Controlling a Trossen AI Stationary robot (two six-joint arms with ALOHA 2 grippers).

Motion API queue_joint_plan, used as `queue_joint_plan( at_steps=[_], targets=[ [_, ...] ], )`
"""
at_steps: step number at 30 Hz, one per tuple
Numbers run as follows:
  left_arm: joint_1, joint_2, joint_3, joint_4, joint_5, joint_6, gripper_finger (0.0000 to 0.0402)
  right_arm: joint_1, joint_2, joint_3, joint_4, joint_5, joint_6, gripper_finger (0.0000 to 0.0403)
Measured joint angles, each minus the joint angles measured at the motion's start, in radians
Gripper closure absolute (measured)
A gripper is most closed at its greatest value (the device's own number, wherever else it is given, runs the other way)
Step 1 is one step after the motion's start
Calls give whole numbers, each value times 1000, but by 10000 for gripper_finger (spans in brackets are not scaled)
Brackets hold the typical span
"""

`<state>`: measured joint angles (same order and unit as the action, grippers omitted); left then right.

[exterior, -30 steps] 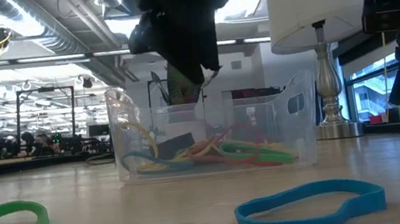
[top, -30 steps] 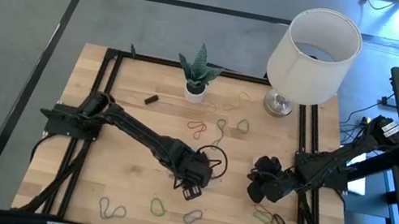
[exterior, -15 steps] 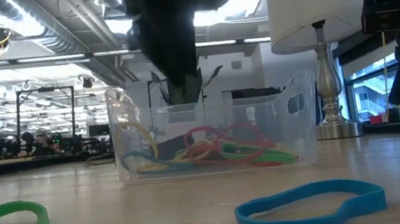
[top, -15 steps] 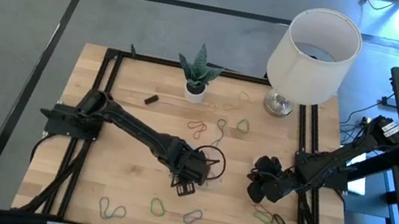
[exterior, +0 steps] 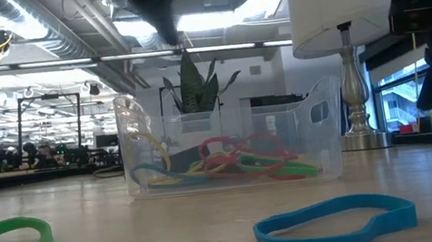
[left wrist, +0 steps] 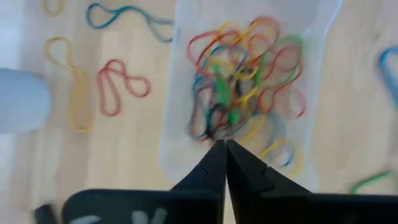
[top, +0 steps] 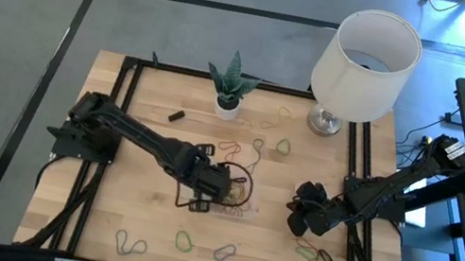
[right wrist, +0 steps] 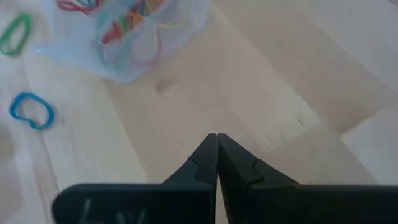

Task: Pick and place rubber bands into bin
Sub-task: Put the top blue rubber band into the transparent bin

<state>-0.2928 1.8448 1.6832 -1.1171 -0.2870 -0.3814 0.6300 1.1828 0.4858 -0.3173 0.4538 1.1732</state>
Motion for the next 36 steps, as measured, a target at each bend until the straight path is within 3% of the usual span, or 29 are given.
queue_joint_plan(
  at_steps=[4, 12, 20, 27, 33, 36],
  targets=[
    [0, -131, -195, 100, -13, 10, 400, -24, 0, 0, 58, 48, -5, 389],
    [0, -541, -720, 499, -37, -6, 400, -136, 0, 60, 94, 97, -141, 399],
    [20, -947, -1085, 788, -62, 93, 400, -310, 96, 291, -128, 140, -237, 401],
    [106, -1188, -1240, 895, -2, 212, 400, -472, 294, 554, -411, 140, -147, 401],
    [174, -1248, -1260, 915, 100, 345, 400, -583, 457, 686, -451, 114, -97, 376],
    [194, -1254, -1261, 914, 128, 388, 400, -632, 542, 737, -449, 42, -104, 354]
  ],
)
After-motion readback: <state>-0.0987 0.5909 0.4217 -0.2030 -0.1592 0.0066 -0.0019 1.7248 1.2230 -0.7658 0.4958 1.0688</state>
